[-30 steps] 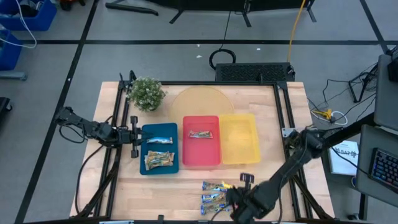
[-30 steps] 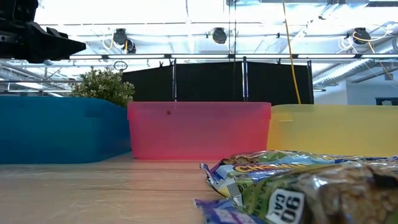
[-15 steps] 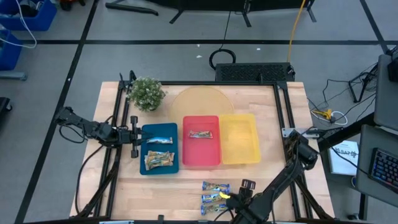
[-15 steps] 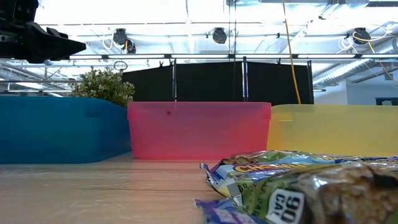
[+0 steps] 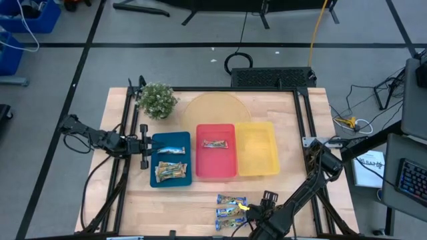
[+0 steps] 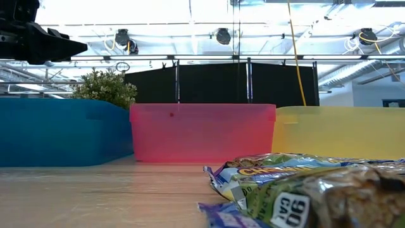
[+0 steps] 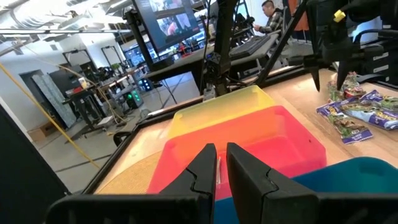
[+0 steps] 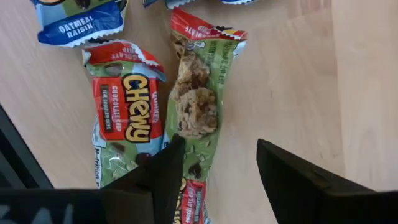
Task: Pick and place Granola Bars by type
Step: Put the red granola bar into the red bin
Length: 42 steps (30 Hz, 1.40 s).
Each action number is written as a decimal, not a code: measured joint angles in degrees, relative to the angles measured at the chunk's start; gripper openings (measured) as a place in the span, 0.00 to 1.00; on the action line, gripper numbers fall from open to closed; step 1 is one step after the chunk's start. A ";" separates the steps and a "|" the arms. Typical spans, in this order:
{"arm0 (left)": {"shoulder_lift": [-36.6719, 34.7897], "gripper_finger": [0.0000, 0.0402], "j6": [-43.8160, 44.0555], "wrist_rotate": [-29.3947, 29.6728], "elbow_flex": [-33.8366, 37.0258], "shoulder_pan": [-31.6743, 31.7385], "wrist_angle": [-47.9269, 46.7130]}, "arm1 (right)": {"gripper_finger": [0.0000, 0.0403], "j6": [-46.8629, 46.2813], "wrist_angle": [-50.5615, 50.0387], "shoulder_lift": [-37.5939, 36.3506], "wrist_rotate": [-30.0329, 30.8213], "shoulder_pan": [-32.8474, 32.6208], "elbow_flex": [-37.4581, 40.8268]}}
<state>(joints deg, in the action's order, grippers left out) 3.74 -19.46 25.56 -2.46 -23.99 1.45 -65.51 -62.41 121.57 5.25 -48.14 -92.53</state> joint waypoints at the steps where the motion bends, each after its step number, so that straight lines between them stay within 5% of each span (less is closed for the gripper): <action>1: 0.00 0.12 0.01 0.00 0.00 0.00 -0.02 | 0.48 0.01 0.38 -0.01 -0.27 0.00 0.86; 17: -0.01 0.12 0.04 0.02 0.00 0.02 -0.02 | 0.48 4.85 -11.98 0.28 4.13 0.02 9.47; 31: 0.01 0.12 0.13 0.01 -0.01 0.02 -0.24 | 0.47 -0.11 -5.94 -14.20 5.41 0.48 9.59; 42: 0.01 0.12 0.33 0.02 -0.02 0.02 -1.79 | 0.47 -7.04 -2.25 -17.26 5.05 0.55 9.86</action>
<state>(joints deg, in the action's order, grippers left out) 3.75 -19.14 25.58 -2.48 -23.97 -0.34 -72.55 -64.65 104.30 10.30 -47.59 -82.67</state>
